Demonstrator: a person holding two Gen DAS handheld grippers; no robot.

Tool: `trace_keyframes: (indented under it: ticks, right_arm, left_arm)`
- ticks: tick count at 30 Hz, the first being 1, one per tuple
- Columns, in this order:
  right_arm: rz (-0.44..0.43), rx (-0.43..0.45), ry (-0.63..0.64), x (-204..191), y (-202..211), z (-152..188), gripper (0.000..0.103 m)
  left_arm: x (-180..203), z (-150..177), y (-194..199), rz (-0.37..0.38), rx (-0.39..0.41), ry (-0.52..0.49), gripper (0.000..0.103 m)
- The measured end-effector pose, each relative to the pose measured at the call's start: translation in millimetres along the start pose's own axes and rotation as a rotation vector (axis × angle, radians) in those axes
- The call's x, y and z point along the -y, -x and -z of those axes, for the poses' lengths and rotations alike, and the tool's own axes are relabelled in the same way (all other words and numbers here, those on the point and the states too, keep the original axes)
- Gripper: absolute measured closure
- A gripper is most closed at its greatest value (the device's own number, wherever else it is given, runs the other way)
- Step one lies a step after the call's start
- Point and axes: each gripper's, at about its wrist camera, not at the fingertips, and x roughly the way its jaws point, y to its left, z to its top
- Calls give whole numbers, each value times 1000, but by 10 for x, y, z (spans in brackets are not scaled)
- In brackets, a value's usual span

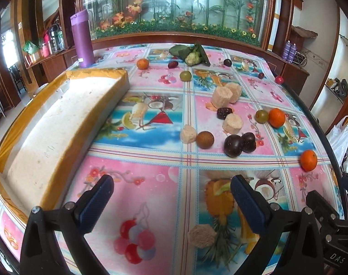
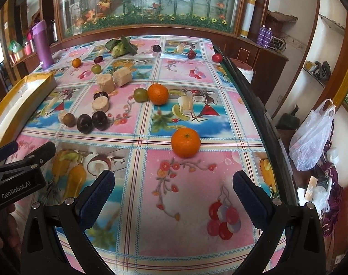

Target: Organize fruits

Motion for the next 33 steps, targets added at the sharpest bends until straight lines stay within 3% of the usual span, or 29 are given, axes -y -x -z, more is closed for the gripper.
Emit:
trace_keyframes:
  ticks: [20,33]
  right_arm:
    - [22,33,-15,-217,256,8,0]
    - [64,56,-37,-356,396,6,0]
  left_arm:
    - [-524,-143,298,-18,102,-2,0]
    - [-590,-135,413,17,160,-47,0]
